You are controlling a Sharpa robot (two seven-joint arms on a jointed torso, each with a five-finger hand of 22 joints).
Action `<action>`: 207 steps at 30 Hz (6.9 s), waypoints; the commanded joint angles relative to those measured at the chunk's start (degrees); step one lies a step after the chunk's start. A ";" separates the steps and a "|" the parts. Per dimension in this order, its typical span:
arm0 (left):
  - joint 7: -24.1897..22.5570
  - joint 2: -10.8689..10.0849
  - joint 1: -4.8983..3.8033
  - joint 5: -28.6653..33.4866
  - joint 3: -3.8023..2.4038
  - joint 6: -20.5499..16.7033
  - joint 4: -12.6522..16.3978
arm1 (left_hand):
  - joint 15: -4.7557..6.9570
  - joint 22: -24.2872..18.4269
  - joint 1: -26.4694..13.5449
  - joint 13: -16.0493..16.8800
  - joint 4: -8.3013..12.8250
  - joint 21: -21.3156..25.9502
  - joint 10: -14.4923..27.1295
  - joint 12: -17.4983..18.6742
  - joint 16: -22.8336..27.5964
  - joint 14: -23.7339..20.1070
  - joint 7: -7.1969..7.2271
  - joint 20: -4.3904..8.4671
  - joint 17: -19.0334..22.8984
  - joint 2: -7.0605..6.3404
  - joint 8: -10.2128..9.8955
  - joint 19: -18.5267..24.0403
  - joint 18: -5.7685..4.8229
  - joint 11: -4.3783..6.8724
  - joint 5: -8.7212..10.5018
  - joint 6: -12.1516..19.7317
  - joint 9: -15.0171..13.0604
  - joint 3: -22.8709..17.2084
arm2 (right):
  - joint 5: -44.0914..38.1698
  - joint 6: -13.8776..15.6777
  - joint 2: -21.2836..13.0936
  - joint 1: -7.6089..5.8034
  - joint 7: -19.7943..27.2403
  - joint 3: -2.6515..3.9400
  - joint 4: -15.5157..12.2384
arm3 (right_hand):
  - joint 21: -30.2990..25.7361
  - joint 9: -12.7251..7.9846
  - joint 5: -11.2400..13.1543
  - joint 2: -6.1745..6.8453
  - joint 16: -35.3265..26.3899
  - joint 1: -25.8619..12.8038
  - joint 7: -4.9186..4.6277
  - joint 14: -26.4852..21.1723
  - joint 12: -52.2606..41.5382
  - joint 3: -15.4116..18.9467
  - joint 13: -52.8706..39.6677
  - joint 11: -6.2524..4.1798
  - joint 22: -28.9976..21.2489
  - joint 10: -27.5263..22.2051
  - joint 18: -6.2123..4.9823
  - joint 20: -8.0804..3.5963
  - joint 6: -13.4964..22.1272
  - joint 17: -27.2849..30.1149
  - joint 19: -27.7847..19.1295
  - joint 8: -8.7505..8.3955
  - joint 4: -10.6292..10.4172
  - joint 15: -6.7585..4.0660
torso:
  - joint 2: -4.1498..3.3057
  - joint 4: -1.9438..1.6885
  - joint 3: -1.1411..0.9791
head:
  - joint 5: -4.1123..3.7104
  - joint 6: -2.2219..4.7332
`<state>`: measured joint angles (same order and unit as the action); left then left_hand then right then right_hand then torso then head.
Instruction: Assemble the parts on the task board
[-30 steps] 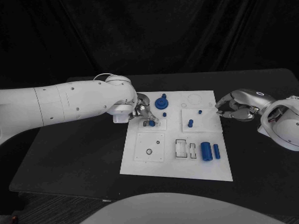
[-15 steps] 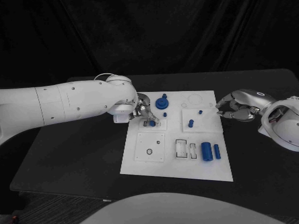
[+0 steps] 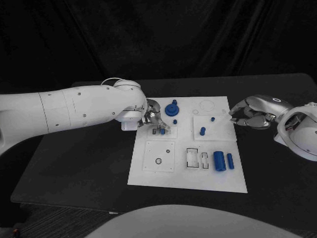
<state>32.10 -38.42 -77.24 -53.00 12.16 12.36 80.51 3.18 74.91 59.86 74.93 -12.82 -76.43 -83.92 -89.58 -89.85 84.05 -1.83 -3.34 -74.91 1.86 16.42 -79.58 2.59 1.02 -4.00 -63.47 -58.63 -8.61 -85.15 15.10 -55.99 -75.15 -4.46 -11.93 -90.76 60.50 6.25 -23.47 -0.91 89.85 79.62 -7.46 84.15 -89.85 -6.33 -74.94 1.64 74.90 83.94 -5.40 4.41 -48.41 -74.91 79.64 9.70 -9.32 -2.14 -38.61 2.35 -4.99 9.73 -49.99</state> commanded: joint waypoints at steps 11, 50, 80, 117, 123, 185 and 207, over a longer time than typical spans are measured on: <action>-0.78 0.44 0.11 -0.01 -0.03 -0.51 -0.28 | 0.39 10.38 0.51 14.82 -0.02 -0.25 -5.81 -0.17 -0.15 5.95 0.07 0.36 -15.09 1.06 -0.22 -0.12 0.98 0.45 0.36 1.35 -0.18 0.36 | -0.06 -0.19 -0.10 0.13 -0.67 0.04 0.02 | -0.35 -0.07 -0.26 0.53 0.15 0.10 -0.03 5.85 -0.15 -0.40 -15.06 0.41 7.40 6.06 -0.36 0.03 -0.07 -15.09 -0.38 -0.38 -0.14 0.44 | -0.01 0.06 -0.02 | -0.04 -0.01; -5.19 -5.39 0.57 -7.01 0.00 -10.21 7.82 | -0.20 10.40 1.30 14.98 -0.96 -0.30 -5.99 -0.33 -0.15 5.95 -0.84 -0.13 -15.09 -0.69 -1.41 -0.20 0.95 -0.28 0.54 3.82 -0.22 4.55 | -0.06 -0.09 -0.53 0.40 -0.42 0.04 0.03 | -0.44 -0.10 -0.25 0.61 0.15 0.04 -0.04 5.85 -0.15 -0.43 -15.06 0.41 7.38 6.06 -0.38 0.04 -0.06 -15.09 -0.42 -0.40 -0.12 0.45 | 0.05 -0.08 0.03 | -0.05 -0.01; -4.35 -4.83 1.71 -7.07 0.01 -10.06 7.57 | -0.20 10.37 3.44 14.89 -0.01 -0.23 -5.89 -0.24 -0.15 5.95 -0.84 -0.17 -15.09 -0.11 -1.61 -0.21 0.97 -0.28 -1.87 4.09 -0.14 4.19 | -0.06 -0.28 -0.48 0.42 -0.43 0.04 0.04 | -0.58 -0.15 -0.25 0.69 0.15 -0.16 -0.04 5.85 -0.15 -0.47 -15.06 0.41 7.36 6.06 -0.39 0.05 -0.05 -15.09 -0.47 -0.43 -0.17 0.46 | -0.04 -0.06 -0.04 | 0.07 -0.01; -3.83 -4.04 1.87 -7.07 0.01 -8.30 6.30 | 0.13 10.25 9.21 14.65 3.90 0.26 -5.61 0.01 -0.15 5.95 -0.32 0.09 -15.09 0.26 -2.23 0.06 1.08 0.14 -9.04 4.27 0.47 1.91 | -0.06 -0.14 -0.56 0.84 -0.28 0.04 0.14 | -0.60 -0.19 -0.28 0.71 0.15 -0.13 -0.02 5.85 -0.15 -0.61 -15.06 0.40 7.36 6.06 -0.40 0.06 -0.08 -15.09 -0.48 -0.43 -0.08 0.45 | 0.01 0.02 0.03 | 0.16 -0.01; -3.26 -4.06 1.88 -7.07 0.01 -7.59 6.25 | 0.15 10.24 9.56 14.62 4.18 0.27 -5.58 0.04 -0.15 5.95 -0.29 0.11 -15.09 0.21 -2.27 0.06 1.08 0.18 -9.24 4.28 0.51 1.72 | -0.06 -0.13 -0.56 0.91 -0.25 0.04 0.15 | -0.60 -0.19 -0.28 0.71 0.15 -0.13 -0.02 5.85 -0.15 -0.61 -15.06 0.40 7.36 6.06 -0.40 0.06 -0.08 -15.09 -0.48 -0.43 -0.08 0.45 | 0.00 0.02 0.01 | 0.16 -0.01; -4.01 -4.92 1.38 -7.01 -0.03 -6.75 6.96 | -0.16 10.12 10.35 14.18 7.25 0.84 -5.09 0.52 -0.15 5.95 -1.00 -0.14 -15.09 -2.93 -6.95 0.30 1.17 -0.26 -22.37 3.15 6.33 -9.51 | -0.06 -0.36 -0.62 1.05 -0.54 0.04 0.28 | -0.71 -0.21 -0.30 0.73 0.15 -0.07 -0.02 5.85 -0.15 -0.71 -15.06 0.41 7.34 6.06 -0.42 0.06 -0.11 -15.09 -0.52 -0.43 0.01 0.45 | 0.02 0.01 0.04 | 0.08 -0.01; -0.04 -1.91 -1.15 8.25 -0.05 3.05 0.66 | -0.09 10.03 10.32 13.94 8.53 1.15 -4.85 0.78 -0.15 5.95 -0.97 -0.07 -15.09 -3.74 -6.85 0.48 1.23 -0.21 -20.13 3.07 6.14 -11.96 | -0.06 -0.27 -0.41 1.05 -0.59 0.04 0.39 | -0.77 -0.28 -0.31 0.76 0.15 -0.07 -0.04 5.85 -0.15 -0.95 -15.06 0.42 7.34 6.06 -0.42 0.07 -0.17 -15.09 -0.53 -0.44 0.14 0.46 | 0.02 0.06 -0.01 | -0.33 -0.01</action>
<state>30.66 -40.52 -78.24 -48.75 12.13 12.09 81.36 3.16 74.90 70.41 74.93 -6.07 -75.33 -83.91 -88.92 -89.85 84.05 -3.42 -3.57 -74.91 -1.50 9.33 -79.37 3.09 1.01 -24.32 -59.92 -52.43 -18.38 -85.15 14.89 -56.40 -74.22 -4.40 -11.93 -90.36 59.90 6.02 -23.47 -0.67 89.85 79.39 -7.46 83.95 -89.85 -6.97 -74.90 1.64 74.90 83.94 -5.39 4.41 -48.41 -74.91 79.64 9.49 -9.00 -1.94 -38.59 2.39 -4.98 9.42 -49.99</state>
